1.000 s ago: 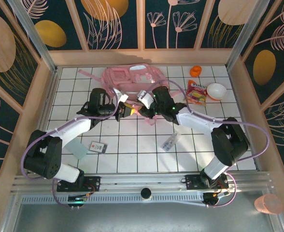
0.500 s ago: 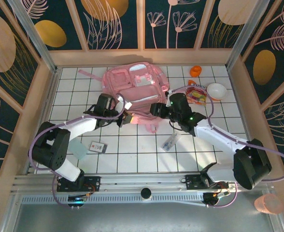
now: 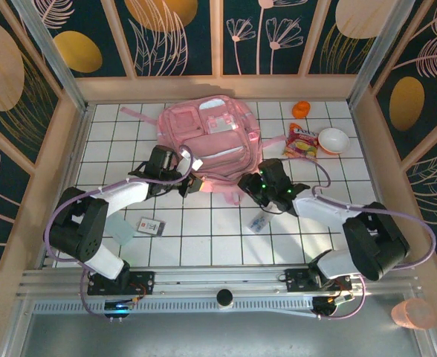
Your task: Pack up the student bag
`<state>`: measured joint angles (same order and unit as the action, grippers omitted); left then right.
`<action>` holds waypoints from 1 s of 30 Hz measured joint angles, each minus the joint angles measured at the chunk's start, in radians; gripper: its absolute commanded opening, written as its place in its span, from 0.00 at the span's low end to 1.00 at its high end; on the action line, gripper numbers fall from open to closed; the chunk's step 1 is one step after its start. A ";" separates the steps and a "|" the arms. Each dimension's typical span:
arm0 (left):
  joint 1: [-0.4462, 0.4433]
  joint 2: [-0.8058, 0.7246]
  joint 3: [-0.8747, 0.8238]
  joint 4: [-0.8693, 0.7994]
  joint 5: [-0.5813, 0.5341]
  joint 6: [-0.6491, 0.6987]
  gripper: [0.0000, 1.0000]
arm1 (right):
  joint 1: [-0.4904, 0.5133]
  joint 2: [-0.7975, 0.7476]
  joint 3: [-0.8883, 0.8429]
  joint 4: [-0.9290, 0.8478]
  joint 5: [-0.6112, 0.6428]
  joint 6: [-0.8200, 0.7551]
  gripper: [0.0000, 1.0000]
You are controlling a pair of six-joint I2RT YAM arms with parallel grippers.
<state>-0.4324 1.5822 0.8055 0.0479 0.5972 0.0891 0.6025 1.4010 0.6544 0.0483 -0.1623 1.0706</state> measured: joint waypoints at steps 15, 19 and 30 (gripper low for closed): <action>-0.034 0.002 0.000 -0.017 0.022 0.016 0.00 | 0.002 0.087 0.009 0.098 -0.021 0.013 0.24; -0.072 0.012 0.013 -0.023 0.022 0.015 0.00 | 0.015 0.097 0.009 0.111 -0.018 0.015 0.23; -0.157 0.077 0.074 -0.022 -0.005 -0.030 0.03 | 0.043 0.123 0.020 0.129 0.010 0.030 0.21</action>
<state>-0.5896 1.6588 0.8795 0.0257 0.5922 0.0589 0.6460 1.5238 0.6743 0.1776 -0.1524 1.1004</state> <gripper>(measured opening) 0.044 0.218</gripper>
